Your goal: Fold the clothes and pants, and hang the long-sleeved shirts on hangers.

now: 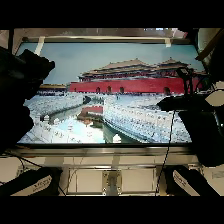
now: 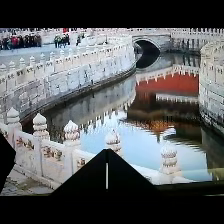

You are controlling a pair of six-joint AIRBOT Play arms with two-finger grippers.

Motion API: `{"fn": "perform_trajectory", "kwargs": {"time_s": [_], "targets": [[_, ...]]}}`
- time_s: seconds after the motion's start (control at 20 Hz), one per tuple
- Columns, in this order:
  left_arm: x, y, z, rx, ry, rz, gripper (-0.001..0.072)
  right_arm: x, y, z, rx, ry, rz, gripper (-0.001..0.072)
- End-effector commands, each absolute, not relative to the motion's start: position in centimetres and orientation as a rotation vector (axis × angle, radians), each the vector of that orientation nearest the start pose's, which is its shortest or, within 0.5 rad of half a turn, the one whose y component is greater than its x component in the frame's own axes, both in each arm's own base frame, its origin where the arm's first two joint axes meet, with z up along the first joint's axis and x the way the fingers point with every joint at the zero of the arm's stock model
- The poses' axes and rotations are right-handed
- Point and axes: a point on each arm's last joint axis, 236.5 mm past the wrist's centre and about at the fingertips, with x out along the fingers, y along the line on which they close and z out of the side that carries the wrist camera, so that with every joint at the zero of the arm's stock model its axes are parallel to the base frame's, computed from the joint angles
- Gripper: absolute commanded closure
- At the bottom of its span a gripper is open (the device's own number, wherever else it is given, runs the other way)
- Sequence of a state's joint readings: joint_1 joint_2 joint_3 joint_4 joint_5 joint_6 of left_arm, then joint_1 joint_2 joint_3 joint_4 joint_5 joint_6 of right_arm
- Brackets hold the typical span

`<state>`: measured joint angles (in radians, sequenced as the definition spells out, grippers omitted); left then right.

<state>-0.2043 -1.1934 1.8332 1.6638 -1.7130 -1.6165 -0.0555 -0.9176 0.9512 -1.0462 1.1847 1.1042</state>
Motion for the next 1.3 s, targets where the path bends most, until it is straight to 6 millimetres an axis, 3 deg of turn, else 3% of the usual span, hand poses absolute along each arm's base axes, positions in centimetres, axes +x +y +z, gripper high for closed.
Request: {"fn": "perform_trajectory", "kwargs": {"time_s": [0.0,0.2,0.35,0.4,0.5,0.55,0.7,0.9,1.1,1.25], "targets": [[34.3,-4.8,23.6,0.107,1.072,-0.068,0.0695,32.0,9.2,8.4,0.068,1.005,0.512,0.0704],[34.9,-3.2,23.7,0.161,1.059,-0.012,0.0695,32.0,9.2,8.4,0.068,1.005,0.512,0.0704],[37.0,2.0,24.6,0.236,0.995,0.191,0.0682,32.0,9.2,8.4,0.068,1.005,0.512,0.0704],[38.0,4.3,25.2,0.259,0.960,0.269,0.0599,32.0,9.2,8.4,0.068,1.004,0.512,0.0704],[39.3,8.9,25.1,0.248,0.940,0.394,0.0215,32.2,9.2,8.5,0.068,0.997,0.508,0.0704],[39.4,11.4,24.0,0.175,0.961,0.470,0.0101,33.1,8.9,8.9,0.068,0.960,0.488,0.0704],[39.3,18.2,18.8,-0.028,1.071,0.636,0.0097,35.7,8.1,10.3,0.070,0.845,0.426,0.0704],[39.1,23.7,10.3,-0.181,1.254,0.697,0.0099,36.7,8.2,11.2,0.097,0.792,0.414,0.0705],[38.5,26.7,2.9,-0.230,1.417,0.734,0.0099,37.1,8.6,11.9,0.138,0.764,0.417,0.0704],[39.9,27.4,-0.5,-0.218,1.431,0.719,0.0098,37.0,9.0,12.0,0.156,0.765,0.427,0.0703]]}}
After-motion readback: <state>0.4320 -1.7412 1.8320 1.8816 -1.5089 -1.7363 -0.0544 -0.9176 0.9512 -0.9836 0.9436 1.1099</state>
